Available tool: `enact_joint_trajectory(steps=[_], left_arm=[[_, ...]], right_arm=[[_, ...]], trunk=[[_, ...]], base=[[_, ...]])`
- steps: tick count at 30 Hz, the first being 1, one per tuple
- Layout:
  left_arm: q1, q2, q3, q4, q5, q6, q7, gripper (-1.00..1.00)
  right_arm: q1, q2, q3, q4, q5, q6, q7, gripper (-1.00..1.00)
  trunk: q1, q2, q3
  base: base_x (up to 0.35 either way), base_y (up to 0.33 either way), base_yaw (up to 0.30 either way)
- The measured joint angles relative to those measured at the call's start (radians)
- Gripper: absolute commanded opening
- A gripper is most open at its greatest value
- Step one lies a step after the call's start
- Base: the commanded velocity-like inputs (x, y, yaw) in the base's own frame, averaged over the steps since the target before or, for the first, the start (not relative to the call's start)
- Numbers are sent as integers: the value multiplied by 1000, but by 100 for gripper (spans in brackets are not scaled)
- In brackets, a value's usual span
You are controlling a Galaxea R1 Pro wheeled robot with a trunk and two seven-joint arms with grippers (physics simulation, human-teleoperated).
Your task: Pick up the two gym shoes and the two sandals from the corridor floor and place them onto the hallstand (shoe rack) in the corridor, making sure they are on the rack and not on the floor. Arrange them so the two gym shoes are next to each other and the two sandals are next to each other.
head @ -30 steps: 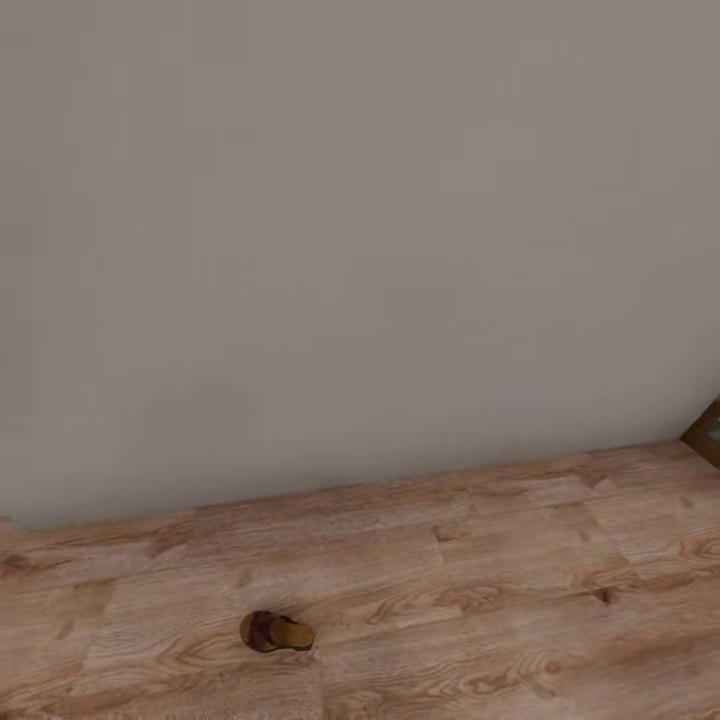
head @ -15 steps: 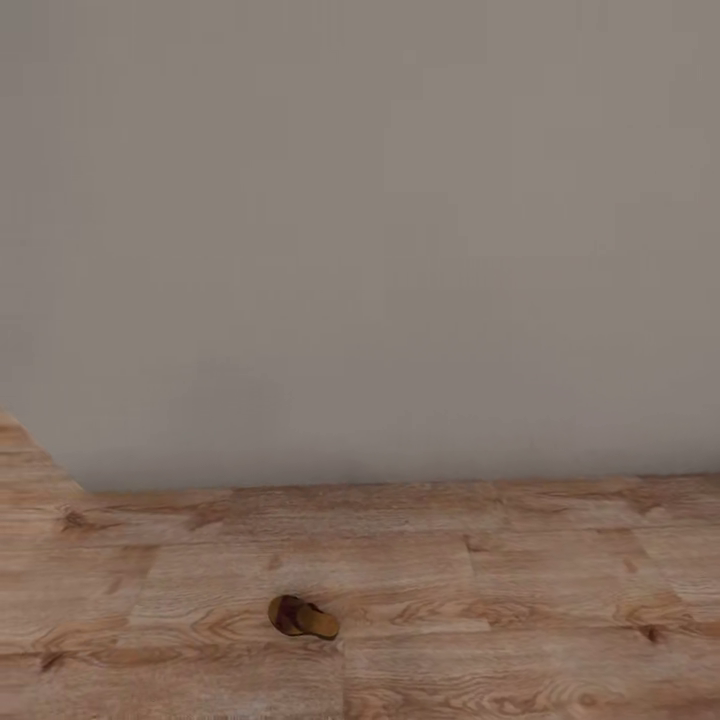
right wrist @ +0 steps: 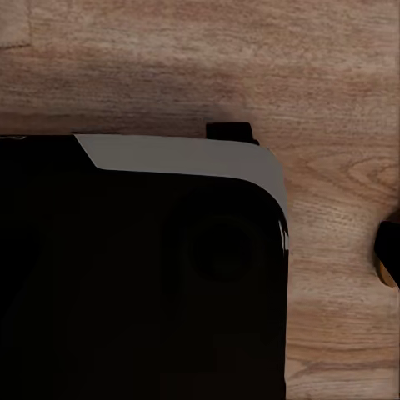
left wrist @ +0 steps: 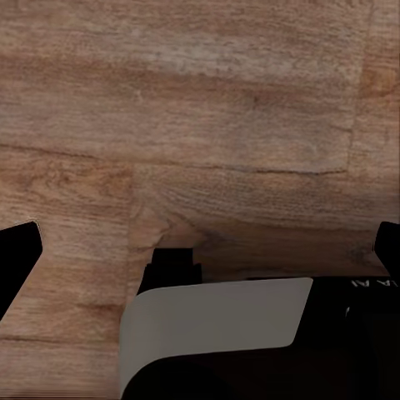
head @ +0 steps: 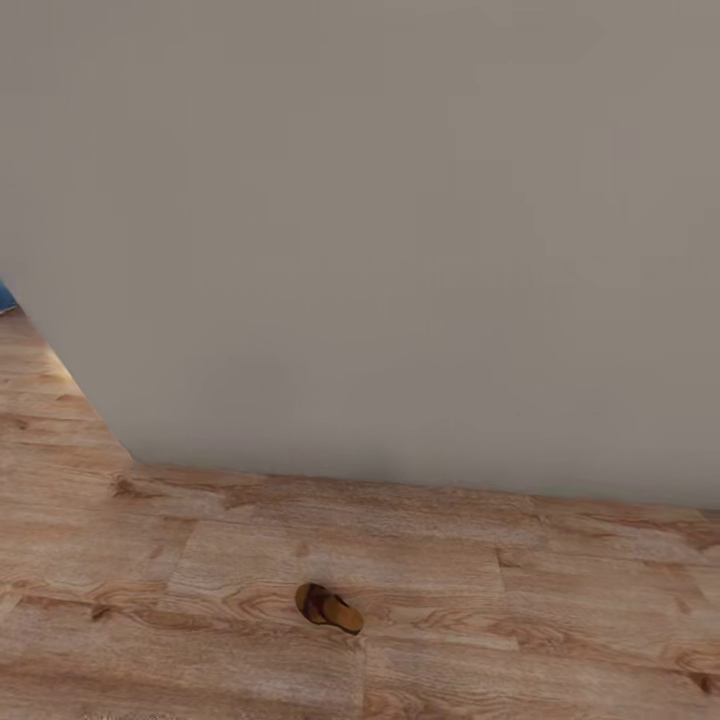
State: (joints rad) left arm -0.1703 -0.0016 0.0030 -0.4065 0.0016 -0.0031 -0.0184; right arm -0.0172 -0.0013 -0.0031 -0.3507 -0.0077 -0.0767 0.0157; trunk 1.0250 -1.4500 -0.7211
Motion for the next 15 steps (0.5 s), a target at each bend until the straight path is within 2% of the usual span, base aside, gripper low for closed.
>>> enact_joint_trajectory(steps=[15], left_arm=[[0,0,0,0,0,0,0,100]], right_arm=[[0,0,0,0,0,0,0,100]], trunk=[[0,0,-9]], base=[[0,0,268]])
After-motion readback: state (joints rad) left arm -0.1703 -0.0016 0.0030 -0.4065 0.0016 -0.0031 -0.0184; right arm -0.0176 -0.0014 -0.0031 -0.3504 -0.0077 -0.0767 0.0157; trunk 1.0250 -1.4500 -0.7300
